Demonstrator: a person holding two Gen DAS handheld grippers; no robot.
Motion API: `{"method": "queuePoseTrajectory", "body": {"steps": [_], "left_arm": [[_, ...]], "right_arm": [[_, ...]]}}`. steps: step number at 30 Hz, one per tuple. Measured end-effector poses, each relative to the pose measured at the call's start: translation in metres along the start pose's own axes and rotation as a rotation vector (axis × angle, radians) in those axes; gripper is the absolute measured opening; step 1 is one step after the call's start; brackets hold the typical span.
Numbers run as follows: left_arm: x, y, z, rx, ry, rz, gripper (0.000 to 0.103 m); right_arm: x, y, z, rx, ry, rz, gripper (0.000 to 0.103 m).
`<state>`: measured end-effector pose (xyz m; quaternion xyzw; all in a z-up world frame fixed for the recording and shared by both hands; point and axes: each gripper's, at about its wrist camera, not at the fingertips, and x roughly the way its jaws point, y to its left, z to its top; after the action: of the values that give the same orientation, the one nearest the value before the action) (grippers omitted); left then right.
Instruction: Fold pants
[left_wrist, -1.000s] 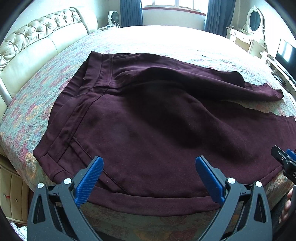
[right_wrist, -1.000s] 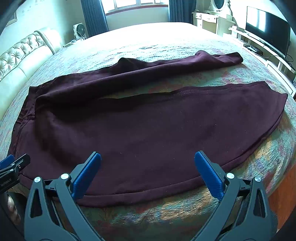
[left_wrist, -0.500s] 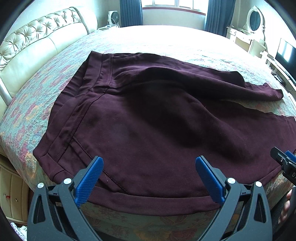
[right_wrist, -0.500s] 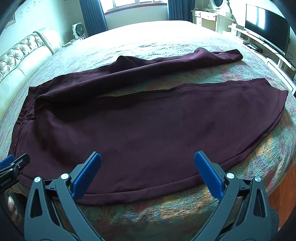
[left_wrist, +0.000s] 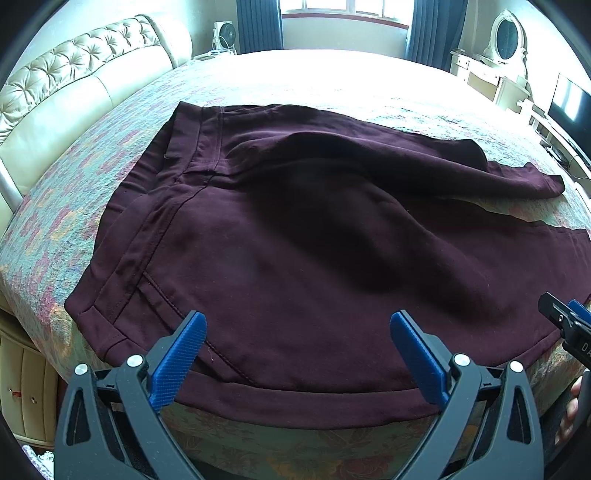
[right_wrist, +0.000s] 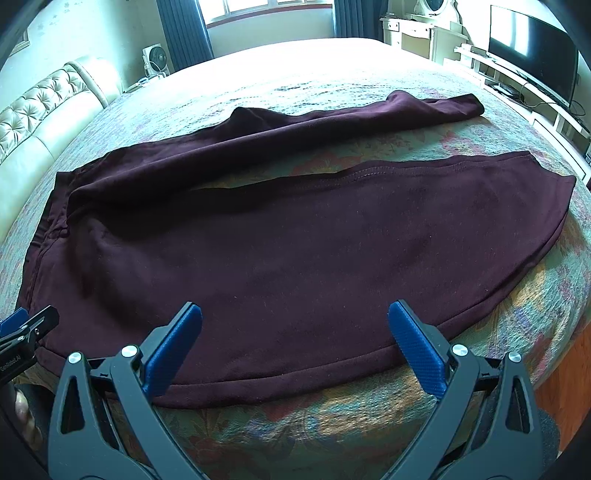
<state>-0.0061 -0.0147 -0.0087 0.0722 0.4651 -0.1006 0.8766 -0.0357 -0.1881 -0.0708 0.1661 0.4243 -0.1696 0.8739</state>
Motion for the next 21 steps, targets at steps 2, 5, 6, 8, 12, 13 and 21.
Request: {"method": "queuePoseTrajectory", "body": {"steps": [2, 5, 6, 8, 12, 13, 21], "left_arm": [[0.0000, -0.0001, -0.0001, -0.001, 0.001, -0.001, 0.099], [-0.0001, -0.0011, -0.0007, 0.000, -0.001, -0.001, 0.099], [-0.0001, -0.0012, -0.0007, 0.000, 0.000, -0.001, 0.099], [-0.0001, -0.0008, -0.0005, 0.000, 0.000, -0.001, 0.099], [0.0000, -0.0018, -0.0004, 0.003, -0.002, 0.002, 0.099], [0.0000, -0.0022, -0.0005, 0.004, -0.003, 0.002, 0.099], [0.0007, -0.0016, -0.0008, 0.007, 0.000, 0.002, 0.099]], "right_arm": [[0.0000, 0.0000, 0.0000, 0.001, -0.001, -0.001, 0.101], [0.0001, -0.0001, -0.0003, 0.001, 0.000, 0.001, 0.101], [0.0002, -0.0002, -0.0005, 0.002, 0.000, 0.001, 0.101], [0.0002, -0.0002, -0.0005, 0.001, 0.001, 0.001, 0.101], [0.0002, -0.0001, -0.0005, 0.001, 0.000, 0.001, 0.101], [0.0003, 0.0001, -0.0011, 0.000, 0.001, 0.001, 0.101], [0.0034, 0.0006, -0.0022, 0.002, 0.011, 0.010, 0.101]]}}
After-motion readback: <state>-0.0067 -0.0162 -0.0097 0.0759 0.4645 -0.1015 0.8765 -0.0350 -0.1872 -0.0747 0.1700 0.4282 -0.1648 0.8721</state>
